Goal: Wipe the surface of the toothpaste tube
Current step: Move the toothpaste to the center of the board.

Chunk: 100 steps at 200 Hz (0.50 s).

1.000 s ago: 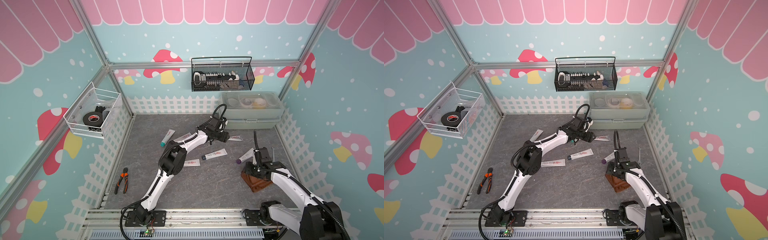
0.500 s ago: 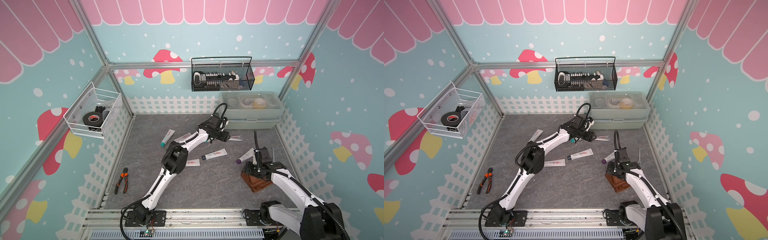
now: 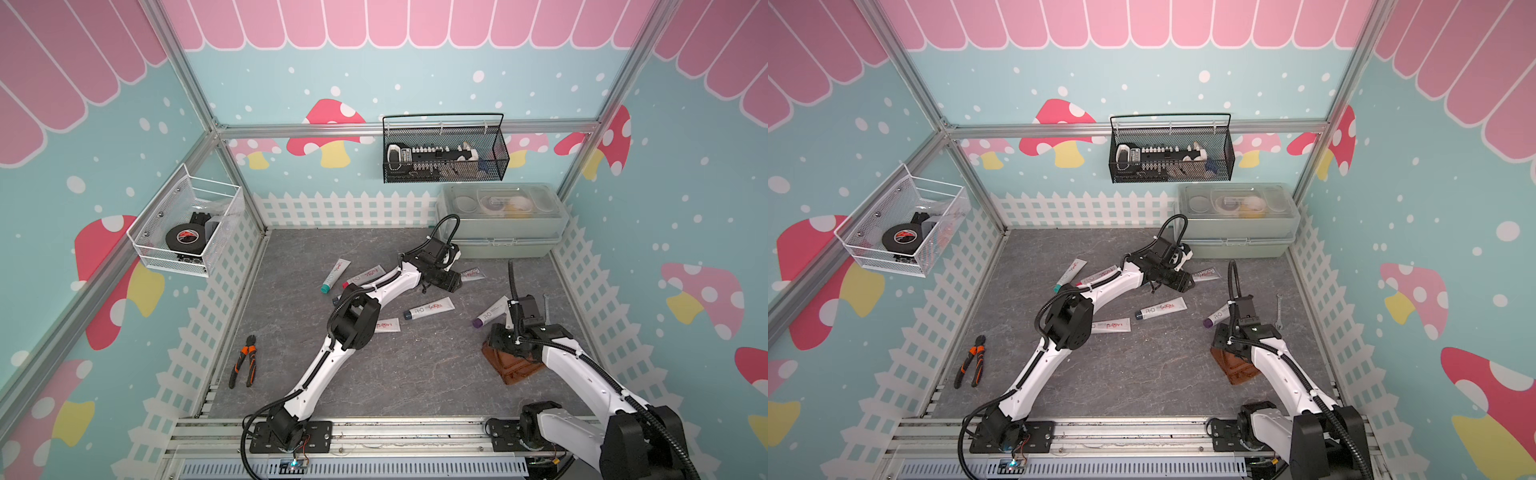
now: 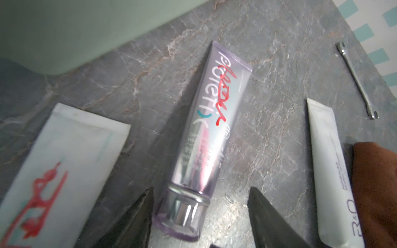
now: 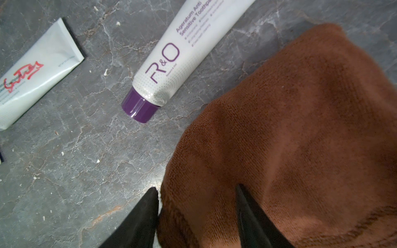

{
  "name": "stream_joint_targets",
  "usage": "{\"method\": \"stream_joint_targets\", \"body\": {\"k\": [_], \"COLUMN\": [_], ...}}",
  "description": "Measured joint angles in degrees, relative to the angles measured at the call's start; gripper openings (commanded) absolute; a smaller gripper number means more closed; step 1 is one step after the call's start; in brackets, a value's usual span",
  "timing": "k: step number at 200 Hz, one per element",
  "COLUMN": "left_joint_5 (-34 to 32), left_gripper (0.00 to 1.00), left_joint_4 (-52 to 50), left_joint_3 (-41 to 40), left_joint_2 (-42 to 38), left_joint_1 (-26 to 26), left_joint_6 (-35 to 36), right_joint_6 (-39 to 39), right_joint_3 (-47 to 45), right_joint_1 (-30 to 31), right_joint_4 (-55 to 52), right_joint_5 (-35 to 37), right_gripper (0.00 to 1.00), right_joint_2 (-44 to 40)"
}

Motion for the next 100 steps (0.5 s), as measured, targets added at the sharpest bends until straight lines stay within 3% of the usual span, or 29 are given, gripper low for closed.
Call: {"method": "stream_joint_targets", "body": {"k": [38, 100], "left_joint_5": [-3.4, -9.6], "left_gripper": [0.55, 0.26], "left_joint_4": [-0.2, -3.5], "left_joint_3": [-0.9, 0.2], "left_joint_2": [0.0, 0.0], "left_joint_1": [-1.8, -3.1], "left_joint_6": [1.7, 4.0], "right_joint_6": [0.0, 0.0], "right_joint_3": [0.0, -0.4], "right_joint_1": [0.0, 0.0], "right_joint_4": [0.0, 0.2], "right_joint_5": [0.0, 0.0], "right_gripper": [0.56, 0.55], "right_joint_2": [-0.1, -0.8]}}
